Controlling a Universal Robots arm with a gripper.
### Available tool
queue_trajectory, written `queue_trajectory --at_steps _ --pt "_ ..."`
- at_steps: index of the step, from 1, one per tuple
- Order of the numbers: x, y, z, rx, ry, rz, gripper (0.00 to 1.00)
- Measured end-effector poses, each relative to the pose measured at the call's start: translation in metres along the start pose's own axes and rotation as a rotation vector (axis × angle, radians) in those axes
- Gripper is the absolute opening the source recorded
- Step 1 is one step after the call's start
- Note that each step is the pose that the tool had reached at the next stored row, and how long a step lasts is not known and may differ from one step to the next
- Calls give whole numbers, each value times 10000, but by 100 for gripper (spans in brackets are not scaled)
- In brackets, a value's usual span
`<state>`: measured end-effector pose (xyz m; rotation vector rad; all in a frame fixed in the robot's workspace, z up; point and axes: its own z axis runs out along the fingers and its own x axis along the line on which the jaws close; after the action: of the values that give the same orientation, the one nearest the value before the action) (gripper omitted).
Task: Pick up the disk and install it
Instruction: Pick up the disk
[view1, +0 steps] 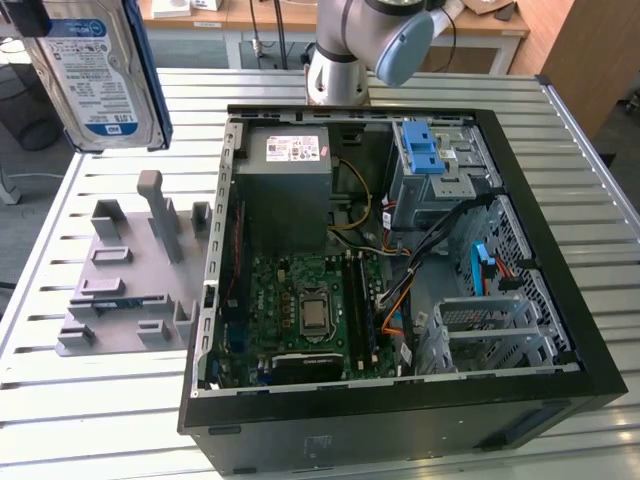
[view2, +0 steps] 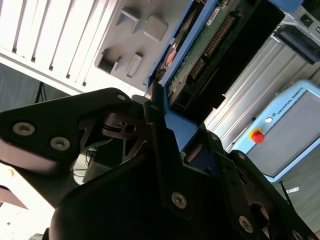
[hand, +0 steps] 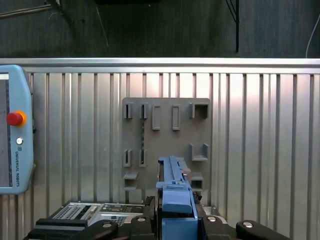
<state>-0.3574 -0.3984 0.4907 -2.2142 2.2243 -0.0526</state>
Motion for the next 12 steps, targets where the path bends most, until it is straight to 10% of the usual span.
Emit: queue_trajectory --at_steps 12 --pt "124 -299 13 1 0 0 36"
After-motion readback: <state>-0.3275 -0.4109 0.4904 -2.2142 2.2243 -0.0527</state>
